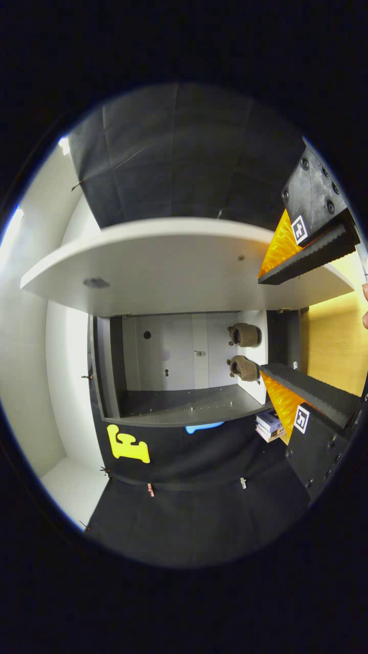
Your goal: Open the shoe cabinet door, grab the shoes and put them into the shoe cabinet, then close the shoe cabinet door.
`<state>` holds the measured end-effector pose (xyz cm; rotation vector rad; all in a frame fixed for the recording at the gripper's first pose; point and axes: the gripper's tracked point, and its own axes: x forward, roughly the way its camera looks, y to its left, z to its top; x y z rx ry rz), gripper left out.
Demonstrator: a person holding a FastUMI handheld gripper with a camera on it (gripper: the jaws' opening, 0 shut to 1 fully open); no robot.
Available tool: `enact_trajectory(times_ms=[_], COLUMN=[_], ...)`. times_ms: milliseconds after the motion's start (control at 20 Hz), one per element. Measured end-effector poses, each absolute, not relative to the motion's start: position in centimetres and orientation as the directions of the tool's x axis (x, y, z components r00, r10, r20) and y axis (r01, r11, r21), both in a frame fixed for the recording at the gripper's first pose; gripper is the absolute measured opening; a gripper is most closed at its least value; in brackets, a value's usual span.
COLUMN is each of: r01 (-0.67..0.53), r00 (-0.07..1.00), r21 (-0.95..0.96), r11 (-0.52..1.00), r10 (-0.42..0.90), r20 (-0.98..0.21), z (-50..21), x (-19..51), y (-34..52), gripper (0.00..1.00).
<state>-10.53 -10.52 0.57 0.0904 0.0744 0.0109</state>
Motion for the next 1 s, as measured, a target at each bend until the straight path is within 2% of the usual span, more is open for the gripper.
enact_trajectory(times_ms=[200, 350, 550, 800, 1000], r01=[0.019, 0.1, 0.237, 0.264, 0.276], r00=[0.99, 0.98, 0.959, 0.955, 0.952], r21=[0.104, 0.083, 0.061, 0.081, 0.071], r11=[0.994, 0.992, 0.97, 0.961, 0.959], r10=[-0.004, -0.084, -0.223, -0.248, -0.262], r20=[-0.143, -0.181, -0.174, -0.164, -0.16], z=[-0.9, -2.2, -2.8, -3.1, -3.1], x=[-13.5, -13.3, -10.3, -6.6, -7.0], y=[-15.4, -21.5, -28.4, -28.9, -28.6], gripper=[0.98, 0.98, 0.98, 0.98, 0.97])
